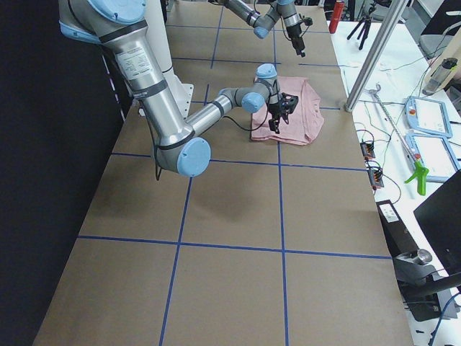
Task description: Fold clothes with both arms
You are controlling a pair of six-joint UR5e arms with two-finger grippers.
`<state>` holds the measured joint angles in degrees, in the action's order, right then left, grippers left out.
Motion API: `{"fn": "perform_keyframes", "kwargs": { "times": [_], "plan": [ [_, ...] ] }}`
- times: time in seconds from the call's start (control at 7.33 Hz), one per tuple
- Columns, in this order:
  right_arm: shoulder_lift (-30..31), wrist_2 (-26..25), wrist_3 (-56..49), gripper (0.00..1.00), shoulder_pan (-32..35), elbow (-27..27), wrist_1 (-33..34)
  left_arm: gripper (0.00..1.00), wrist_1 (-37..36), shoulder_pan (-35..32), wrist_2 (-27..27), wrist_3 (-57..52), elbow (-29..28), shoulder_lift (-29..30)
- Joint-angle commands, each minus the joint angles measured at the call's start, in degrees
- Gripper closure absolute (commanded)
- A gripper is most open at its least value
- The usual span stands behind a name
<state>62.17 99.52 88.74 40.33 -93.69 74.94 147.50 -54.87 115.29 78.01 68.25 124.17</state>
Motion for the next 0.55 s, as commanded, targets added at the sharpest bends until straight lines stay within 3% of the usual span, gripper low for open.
{"fn": "perform_keyframes", "kwargs": {
  "times": [0.0,0.14,0.41],
  "plan": [
    [5.05,-0.03,10.17,0.01,-4.28,-6.41,-0.06,0.0,2.44,0.03,0.19,-0.4,1.71,-2.35],
    [5.32,-0.38,13.27,0.12,-5.95,-6.15,-0.06,0.0,2.36,0.29,-0.07,-0.41,1.36,-2.44],
    [5.76,-0.12,14.08,0.17,-6.14,-5.72,0.47,0.0,1.65,0.29,-0.07,-0.5,1.79,-3.14]
  ]
}}
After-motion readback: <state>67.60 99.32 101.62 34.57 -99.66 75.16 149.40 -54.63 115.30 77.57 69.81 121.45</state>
